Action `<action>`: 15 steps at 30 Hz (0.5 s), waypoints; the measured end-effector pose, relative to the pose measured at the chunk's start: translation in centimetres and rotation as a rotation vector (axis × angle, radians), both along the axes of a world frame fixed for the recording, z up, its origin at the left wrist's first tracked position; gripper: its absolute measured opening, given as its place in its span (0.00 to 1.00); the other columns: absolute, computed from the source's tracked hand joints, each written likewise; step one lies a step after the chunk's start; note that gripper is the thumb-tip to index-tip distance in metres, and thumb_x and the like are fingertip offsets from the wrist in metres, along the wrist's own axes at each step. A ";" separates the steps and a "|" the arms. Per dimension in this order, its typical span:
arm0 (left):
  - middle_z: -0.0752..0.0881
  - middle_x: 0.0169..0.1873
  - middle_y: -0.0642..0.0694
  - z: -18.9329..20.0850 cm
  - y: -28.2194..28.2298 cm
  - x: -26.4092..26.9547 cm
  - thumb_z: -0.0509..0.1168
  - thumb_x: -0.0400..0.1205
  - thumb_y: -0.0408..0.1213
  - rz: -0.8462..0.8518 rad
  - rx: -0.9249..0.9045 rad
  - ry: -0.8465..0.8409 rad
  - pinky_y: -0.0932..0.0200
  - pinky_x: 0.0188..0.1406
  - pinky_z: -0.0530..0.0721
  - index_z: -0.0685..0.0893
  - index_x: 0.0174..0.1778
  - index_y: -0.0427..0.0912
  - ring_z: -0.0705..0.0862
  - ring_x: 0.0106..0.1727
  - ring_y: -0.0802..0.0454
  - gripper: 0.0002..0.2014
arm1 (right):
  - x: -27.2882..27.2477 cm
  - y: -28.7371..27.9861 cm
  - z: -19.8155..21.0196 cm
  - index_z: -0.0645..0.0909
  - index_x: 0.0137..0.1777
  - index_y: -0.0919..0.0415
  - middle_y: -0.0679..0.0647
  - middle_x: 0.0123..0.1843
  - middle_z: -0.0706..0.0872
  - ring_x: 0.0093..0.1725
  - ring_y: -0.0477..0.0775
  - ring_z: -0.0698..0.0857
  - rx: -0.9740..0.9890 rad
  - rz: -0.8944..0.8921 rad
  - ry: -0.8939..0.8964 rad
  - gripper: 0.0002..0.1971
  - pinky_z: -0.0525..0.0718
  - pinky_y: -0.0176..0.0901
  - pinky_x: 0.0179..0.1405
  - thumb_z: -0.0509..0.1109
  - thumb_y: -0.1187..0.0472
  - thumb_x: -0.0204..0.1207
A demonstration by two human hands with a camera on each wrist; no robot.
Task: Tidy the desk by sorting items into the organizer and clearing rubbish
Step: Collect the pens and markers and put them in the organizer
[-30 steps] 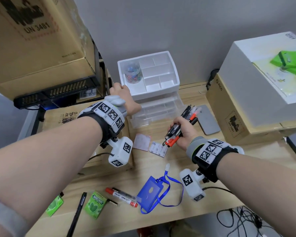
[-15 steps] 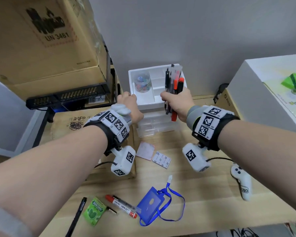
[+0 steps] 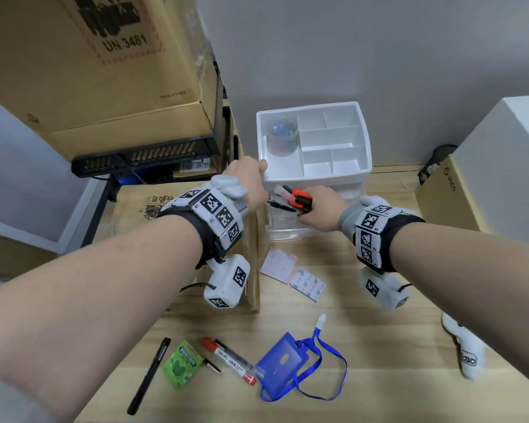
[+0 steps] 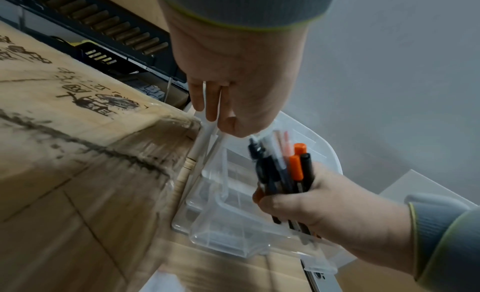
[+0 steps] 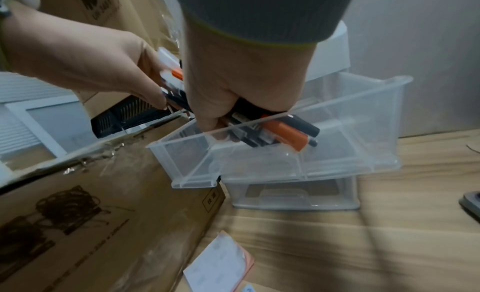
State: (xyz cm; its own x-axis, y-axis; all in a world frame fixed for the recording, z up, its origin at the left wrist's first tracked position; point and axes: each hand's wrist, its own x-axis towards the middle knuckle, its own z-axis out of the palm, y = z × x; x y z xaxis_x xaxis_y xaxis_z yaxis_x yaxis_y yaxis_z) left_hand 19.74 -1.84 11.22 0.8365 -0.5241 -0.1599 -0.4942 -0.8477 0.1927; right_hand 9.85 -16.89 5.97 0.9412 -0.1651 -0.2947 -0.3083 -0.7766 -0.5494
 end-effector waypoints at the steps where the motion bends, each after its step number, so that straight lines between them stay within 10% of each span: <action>1: 0.79 0.31 0.45 0.0 0.0 0.1 0.63 0.69 0.28 0.000 0.000 0.002 0.57 0.29 0.73 0.81 0.41 0.41 0.75 0.32 0.46 0.07 | 0.1 -0.1 0.1 0.76 0.38 0.48 0.49 0.37 0.84 0.40 0.55 0.82 -0.037 0.020 0.030 0.11 0.76 0.41 0.35 0.73 0.63 0.70; 15: 0.87 0.42 0.40 0.2 0.0 -0.5 0.65 0.76 0.30 -0.027 -0.006 -0.004 0.55 0.34 0.76 0.83 0.53 0.40 0.80 0.39 0.44 0.11 | -0.6 -1.1 0.8 0.83 0.69 0.54 0.50 0.58 0.88 0.56 0.54 0.85 0.040 0.061 0.045 0.21 0.82 0.45 0.63 0.76 0.62 0.75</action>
